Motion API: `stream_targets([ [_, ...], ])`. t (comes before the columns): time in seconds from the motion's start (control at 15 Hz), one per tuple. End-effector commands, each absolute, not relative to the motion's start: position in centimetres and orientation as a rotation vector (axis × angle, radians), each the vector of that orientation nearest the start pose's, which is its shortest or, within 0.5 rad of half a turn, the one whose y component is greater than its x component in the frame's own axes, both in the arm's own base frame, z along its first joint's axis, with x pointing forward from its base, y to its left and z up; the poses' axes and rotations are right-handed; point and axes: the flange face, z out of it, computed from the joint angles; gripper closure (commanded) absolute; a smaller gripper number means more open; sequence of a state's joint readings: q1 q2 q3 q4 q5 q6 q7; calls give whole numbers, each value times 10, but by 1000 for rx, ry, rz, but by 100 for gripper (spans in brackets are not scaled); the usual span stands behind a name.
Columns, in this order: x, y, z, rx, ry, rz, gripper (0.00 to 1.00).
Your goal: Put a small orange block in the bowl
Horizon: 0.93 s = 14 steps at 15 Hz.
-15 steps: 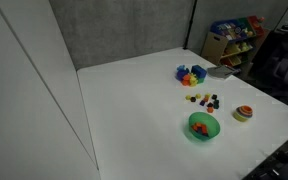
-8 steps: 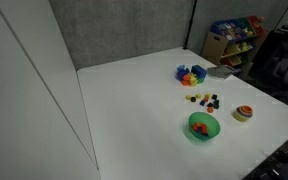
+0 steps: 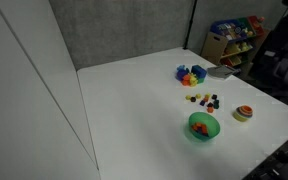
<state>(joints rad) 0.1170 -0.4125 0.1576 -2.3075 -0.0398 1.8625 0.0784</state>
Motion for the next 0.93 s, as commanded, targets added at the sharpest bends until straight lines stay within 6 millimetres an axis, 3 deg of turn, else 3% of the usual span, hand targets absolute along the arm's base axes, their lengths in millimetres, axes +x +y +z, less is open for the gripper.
stream_targets([
  [0.0, 443, 96, 464, -3174, -183, 62, 0],
  [0.47, 497, 55, 373, -3121, 39, 78, 0],
  [0.87, 525, 18, 300, -3113, 246, -16, 0],
])
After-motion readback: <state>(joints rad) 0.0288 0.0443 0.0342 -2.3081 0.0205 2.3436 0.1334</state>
